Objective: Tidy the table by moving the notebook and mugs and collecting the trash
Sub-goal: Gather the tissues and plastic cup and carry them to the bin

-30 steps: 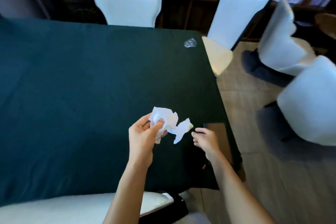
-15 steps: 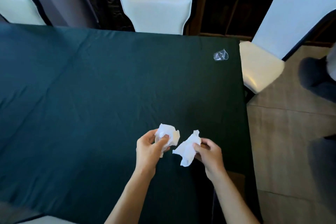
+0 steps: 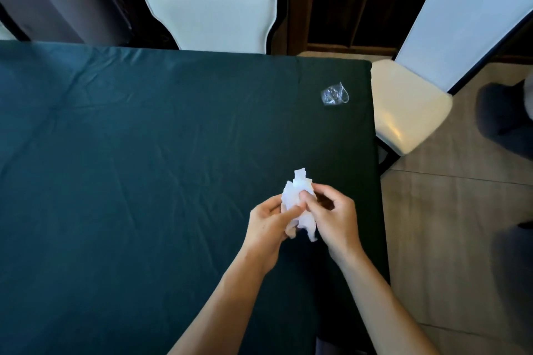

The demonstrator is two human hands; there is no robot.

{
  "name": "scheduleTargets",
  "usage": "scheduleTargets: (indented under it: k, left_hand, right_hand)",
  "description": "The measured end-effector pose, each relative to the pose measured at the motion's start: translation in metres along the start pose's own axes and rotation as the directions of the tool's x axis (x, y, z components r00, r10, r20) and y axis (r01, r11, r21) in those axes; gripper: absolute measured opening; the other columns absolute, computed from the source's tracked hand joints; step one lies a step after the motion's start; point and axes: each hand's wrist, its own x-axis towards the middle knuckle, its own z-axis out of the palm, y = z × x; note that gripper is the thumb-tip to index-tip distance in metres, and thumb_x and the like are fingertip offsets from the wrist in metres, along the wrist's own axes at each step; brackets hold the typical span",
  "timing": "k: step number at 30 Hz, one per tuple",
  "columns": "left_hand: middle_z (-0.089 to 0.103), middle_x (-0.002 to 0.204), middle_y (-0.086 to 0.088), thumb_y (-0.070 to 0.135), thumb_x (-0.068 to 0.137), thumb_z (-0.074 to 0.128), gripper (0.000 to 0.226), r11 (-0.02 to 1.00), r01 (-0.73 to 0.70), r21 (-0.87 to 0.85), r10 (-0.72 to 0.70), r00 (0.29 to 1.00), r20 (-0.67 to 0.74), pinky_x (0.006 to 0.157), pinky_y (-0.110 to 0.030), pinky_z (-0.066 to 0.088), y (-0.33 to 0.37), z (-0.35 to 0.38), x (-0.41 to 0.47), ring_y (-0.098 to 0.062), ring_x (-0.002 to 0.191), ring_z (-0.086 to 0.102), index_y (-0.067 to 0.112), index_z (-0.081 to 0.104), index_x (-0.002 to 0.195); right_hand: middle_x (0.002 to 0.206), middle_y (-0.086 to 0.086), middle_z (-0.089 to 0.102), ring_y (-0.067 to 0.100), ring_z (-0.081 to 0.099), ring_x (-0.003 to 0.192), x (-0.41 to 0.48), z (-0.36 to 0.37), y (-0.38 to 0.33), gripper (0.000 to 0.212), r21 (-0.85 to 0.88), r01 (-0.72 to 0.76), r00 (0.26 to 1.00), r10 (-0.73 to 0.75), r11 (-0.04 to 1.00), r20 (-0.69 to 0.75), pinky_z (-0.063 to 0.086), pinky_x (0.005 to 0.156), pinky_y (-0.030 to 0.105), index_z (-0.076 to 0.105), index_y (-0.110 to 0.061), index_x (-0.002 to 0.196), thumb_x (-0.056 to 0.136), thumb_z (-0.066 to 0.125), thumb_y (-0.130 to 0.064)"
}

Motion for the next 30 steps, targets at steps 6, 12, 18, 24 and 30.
scheduleTargets:
  k: [6,12,18,24,30]
  left_hand:
    - [0.072,0.085,-0.018,-0.001,0.088,0.074,0.008,0.99,0.057,-0.126,-0.073,0.99,-0.119,0.068,-0.037,0.048,-0.017,-0.008,0.069,-0.024,0.067,0.059,-0.001,0.073,0.097]
    - [0.079,0.096,-0.019,-0.001,0.088,0.074,0.024,0.983,0.116,-0.144,-0.136,0.982,-0.135,0.077,-0.042,0.055,-0.041,-0.031,0.1,-0.031,0.084,0.072,-0.005,0.071,0.111]
    - [0.077,0.09,-0.02,0.0,0.09,0.072,0.019,0.988,0.149,-0.034,-0.151,0.987,-0.056,0.078,-0.048,0.052,-0.047,-0.042,0.104,-0.032,0.079,0.069,-0.002,0.074,0.108]
    - [0.077,0.091,-0.023,0.002,0.087,0.076,0.021,0.986,0.16,-0.036,-0.163,0.982,-0.096,0.079,-0.05,0.052,-0.049,-0.042,0.107,-0.035,0.08,0.068,0.0,0.074,0.108]
    - [0.079,0.089,-0.018,0.0,0.087,0.076,0.022,0.984,0.181,-0.001,-0.18,0.978,-0.107,0.077,-0.046,0.054,-0.046,-0.041,0.109,-0.031,0.079,0.072,-0.001,0.072,0.108]
  right_hand:
    - [0.088,-0.008,0.08,0.011,0.073,0.088,0.099,0.002,0.006,0.015,-0.305,0.058,0.998,-0.046,0.951,0.048,0.058,0.087,0.037,0.082,-0.022,0.09,0.093,0.069,-0.03]
    - [0.108,0.015,0.07,0.033,0.067,0.098,0.23,-0.011,-0.019,0.031,-0.633,0.19,0.928,-0.348,0.751,-0.133,0.049,0.093,0.035,0.073,-0.014,0.118,0.09,0.07,-0.026]
    - [0.146,0.014,0.049,0.031,0.054,0.13,0.314,-0.016,-0.039,0.058,-0.502,-0.093,0.934,-0.1,0.86,-0.343,0.041,0.11,0.037,0.05,-0.016,0.146,0.094,0.066,-0.036]
    - [0.117,0.009,0.069,0.027,0.062,0.114,0.345,0.0,-0.026,0.031,-0.535,-0.059,0.941,-0.133,0.843,-0.313,0.052,0.094,0.033,0.068,-0.013,0.104,0.083,0.078,-0.034]
    - [0.106,0.006,0.073,0.026,0.071,0.101,0.342,-0.004,-0.025,0.006,-0.489,-0.016,0.933,-0.162,0.872,-0.32,0.059,0.093,0.035,0.068,-0.015,0.084,0.082,0.073,-0.012]
